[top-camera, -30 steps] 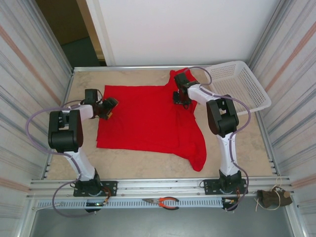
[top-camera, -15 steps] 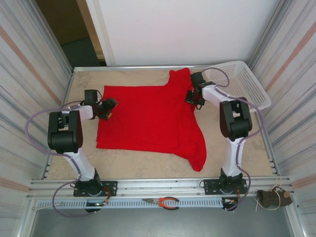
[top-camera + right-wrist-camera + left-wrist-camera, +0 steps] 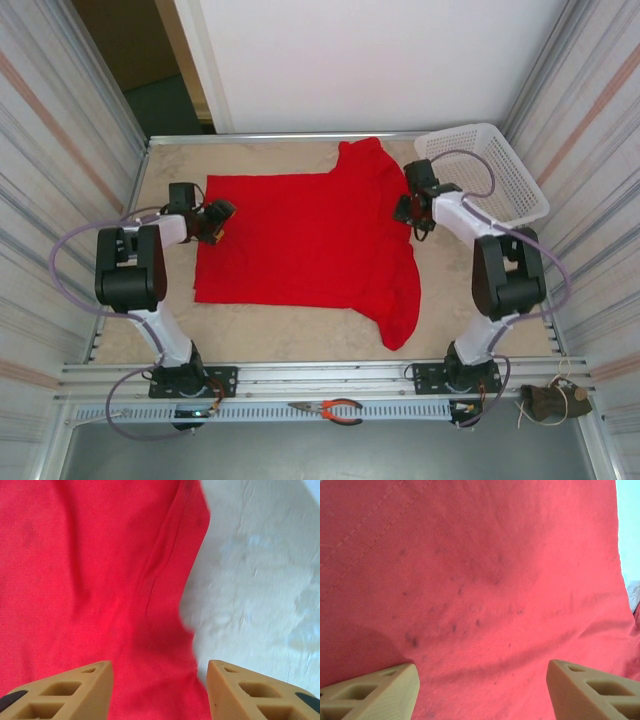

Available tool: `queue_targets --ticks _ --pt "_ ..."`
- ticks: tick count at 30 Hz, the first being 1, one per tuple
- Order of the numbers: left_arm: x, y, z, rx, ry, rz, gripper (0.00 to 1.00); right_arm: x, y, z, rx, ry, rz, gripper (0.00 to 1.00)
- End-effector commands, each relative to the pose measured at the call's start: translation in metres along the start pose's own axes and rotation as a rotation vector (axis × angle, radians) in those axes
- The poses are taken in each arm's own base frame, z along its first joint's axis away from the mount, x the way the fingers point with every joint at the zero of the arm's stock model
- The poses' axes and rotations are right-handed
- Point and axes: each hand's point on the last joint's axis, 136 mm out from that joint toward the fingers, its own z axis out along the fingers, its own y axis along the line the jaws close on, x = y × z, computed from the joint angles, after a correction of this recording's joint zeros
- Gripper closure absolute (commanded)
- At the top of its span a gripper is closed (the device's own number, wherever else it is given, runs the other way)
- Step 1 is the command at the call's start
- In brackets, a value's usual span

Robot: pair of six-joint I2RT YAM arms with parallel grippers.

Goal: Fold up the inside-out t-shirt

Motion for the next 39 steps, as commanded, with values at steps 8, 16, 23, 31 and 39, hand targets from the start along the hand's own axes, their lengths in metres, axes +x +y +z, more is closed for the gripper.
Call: queue_targets --ticks 8,16,23,31,39 --pt "0.011 0.061 0.0 -0.204 0.025 -0.116 0.3 0.035 0.036 0.035 -0.095 0.097 0.079 0.53" --pt "-0.005 0.075 -0.011 -0.226 -0.031 -0.194 0.3 0.08 -0.026 0.035 0.092 0.119 0.197 0.51" --pt "-0.011 0.075 -0.028 -0.211 -0.089 -0.208 0.3 0.072 -0.048 0.02 0.126 0.073 0.263 0.49" --pt "-0.032 -0.019 -0.047 -0.004 -0.133 -0.013 0.28 -0.01 0.005 -0.006 -0.048 -0.023 0.179 0.49" --pt "-0.032 -0.046 0.002 0.053 -0.04 0.028 0.28 -0.003 0.048 0.038 -0.069 0.077 0.14 0.49"
